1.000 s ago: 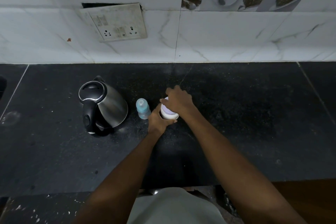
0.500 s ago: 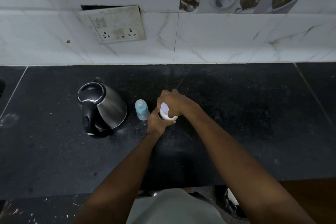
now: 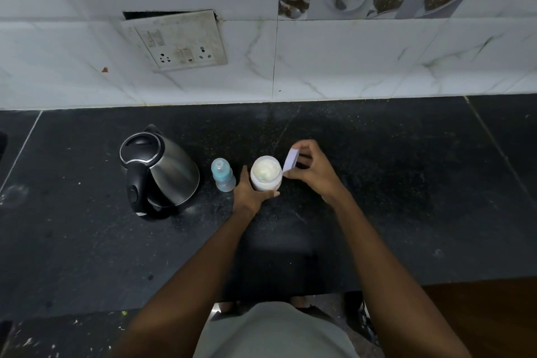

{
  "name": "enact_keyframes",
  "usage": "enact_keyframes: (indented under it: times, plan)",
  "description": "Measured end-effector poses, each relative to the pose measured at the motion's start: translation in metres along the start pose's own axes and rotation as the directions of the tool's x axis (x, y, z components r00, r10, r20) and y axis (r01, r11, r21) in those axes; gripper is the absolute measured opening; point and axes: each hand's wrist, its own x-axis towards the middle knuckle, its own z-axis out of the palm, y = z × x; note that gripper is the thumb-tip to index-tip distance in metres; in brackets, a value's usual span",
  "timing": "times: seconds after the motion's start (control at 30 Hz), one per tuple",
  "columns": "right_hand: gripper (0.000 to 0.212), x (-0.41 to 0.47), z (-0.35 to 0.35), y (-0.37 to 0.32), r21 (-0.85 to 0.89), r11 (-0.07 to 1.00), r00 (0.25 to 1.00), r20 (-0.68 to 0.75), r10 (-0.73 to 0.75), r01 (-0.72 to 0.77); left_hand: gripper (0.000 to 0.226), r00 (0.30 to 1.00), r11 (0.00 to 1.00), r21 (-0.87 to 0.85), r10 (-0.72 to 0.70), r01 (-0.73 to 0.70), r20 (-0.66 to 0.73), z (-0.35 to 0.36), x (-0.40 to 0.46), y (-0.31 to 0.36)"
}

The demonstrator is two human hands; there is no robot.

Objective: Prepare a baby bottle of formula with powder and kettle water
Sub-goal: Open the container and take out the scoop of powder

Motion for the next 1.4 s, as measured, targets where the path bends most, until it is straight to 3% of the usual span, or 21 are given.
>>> enact_keyframes:
  times: [0.1, 0.3, 0.47, 0.63, 0.9, 1.07, 1.2, 1.4]
  plan:
    - [0.077, -0.010, -0.010, 0.017, 0.105, 0.993, 0.991, -0.114, 0.067, -0.055, 0.130, 0.999, 0.997, 0.048, -0.053, 0.052, 0.008, -0.002, 0.000, 0.000]
    - [0.087, -0.011, -0.016, 0.048, -0.040, 0.989, 0.976, -0.174, 0.135, -0.144, 0.078, 1.000, 0.998, 0.067, -0.005, 0.007, -0.027, -0.004, -0.013, -0.011]
    - [0.090, -0.007, -0.001, 0.063, -0.120, 0.982, 0.967, -0.227, 0.113, -0.143, 0.080, 0.998, 0.996, 0.060, -0.064, 0.065, -0.017, 0.000, -0.032, -0.020]
    - [0.111, 0.000, 0.006, 0.083, -0.214, 0.975, 0.983, -0.184, 0.025, -0.064, 0.062, 0.995, 0.993, 0.074, -0.089, 0.092, -0.041, -0.003, -0.039, -0.029]
    - [0.113, 0.006, 0.006, 0.112, -0.465, 0.867, 0.975, -0.200, 0.093, -0.178, 0.054, 0.995, 0.992, 0.081, -0.091, 0.095, -0.047, -0.010, -0.041, -0.031]
    - [0.124, 0.005, 0.006, 0.114, -0.462, 0.873, 0.980, -0.183, 0.081, -0.159, 0.048, 0.994, 0.993, 0.081, -0.081, 0.087, -0.068, -0.010, -0.041, -0.030]
    - [0.111, 0.004, 0.010, 0.094, -0.405, 0.909, 0.977, -0.213, 0.013, -0.101, 0.035, 0.989, 0.997, 0.042, -0.063, 0.069, -0.135, -0.014, -0.042, -0.027]
    - [0.055, 0.013, 0.025, 0.036, -0.323, 0.941, 0.866, -0.435, -0.245, 0.104, 0.011, 0.962, 1.000, -0.018, 0.009, -0.014, -0.274, -0.032, -0.042, -0.024]
